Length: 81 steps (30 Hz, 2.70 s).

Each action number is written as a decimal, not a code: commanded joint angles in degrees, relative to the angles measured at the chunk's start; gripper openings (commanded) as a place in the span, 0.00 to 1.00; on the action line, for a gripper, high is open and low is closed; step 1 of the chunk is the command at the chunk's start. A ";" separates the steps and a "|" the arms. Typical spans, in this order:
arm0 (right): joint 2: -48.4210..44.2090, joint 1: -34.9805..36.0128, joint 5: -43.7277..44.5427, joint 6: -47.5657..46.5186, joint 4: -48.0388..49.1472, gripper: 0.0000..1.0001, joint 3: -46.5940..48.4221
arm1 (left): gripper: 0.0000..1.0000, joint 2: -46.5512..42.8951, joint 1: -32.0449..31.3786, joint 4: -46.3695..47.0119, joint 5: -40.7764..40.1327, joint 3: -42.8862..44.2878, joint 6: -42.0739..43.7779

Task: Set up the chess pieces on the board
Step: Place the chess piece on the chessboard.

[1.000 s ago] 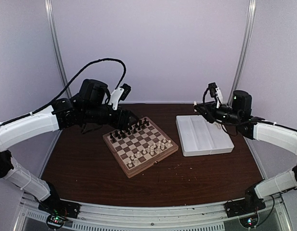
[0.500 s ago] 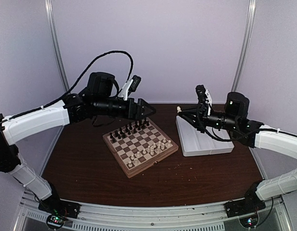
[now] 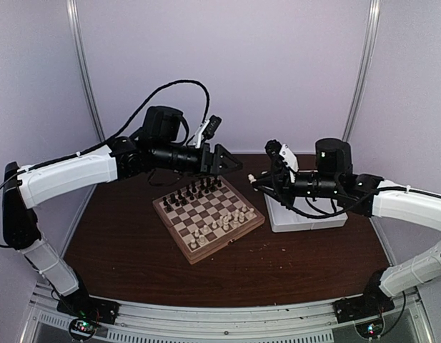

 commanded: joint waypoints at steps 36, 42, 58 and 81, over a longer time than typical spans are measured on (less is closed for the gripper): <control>5.87 4.38 7.14 -4.91 -4.27 0.13 6.81 | 0.19 7.11 -0.11 1.85 8.09 3.74 -2.37; 5.88 4.52 8.58 -5.10 -4.63 0.16 6.60 | 0.04 7.13 -0.11 0.94 7.48 4.06 -1.24; 0.62 4.61 15.34 -4.99 -2.33 0.51 1.03 | 0.00 6.74 -0.20 -8.46 -0.02 3.19 10.15; -9.25 1.08 42.82 6.92 2.29 0.74 -10.92 | 0.00 5.97 -4.59 -15.64 -20.50 -7.96 24.83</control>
